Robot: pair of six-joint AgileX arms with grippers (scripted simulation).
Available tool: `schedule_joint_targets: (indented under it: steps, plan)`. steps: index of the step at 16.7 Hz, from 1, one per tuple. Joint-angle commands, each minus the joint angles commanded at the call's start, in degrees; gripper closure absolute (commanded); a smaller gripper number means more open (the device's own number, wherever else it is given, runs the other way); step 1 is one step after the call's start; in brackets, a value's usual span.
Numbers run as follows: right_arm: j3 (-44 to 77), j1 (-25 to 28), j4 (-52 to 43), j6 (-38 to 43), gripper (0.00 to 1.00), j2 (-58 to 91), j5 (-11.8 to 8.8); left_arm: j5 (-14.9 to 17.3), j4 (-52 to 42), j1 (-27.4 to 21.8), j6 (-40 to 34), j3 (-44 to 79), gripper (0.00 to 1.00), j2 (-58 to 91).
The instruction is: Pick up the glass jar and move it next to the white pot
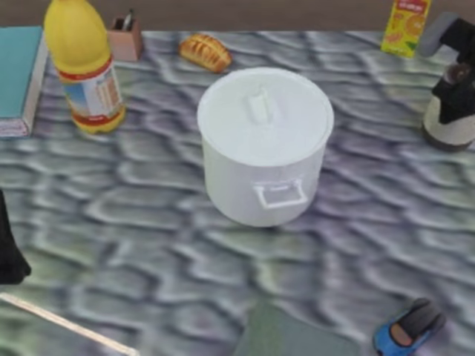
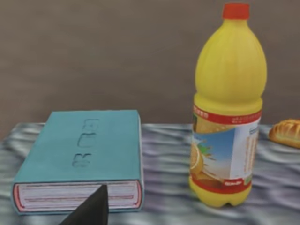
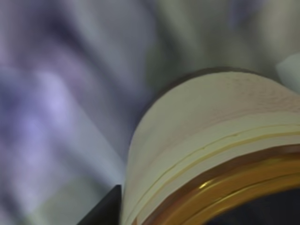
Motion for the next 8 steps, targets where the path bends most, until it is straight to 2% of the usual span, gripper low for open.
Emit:
schedule_joint_targets:
  steps: [8]
  plan:
    - [0.4, -0.3, 0.2, 0.1, 1.0, 0.1, 0.0, 0.0, 0.0, 0.0, 0.0, 0.0, 0.0, 0.0]
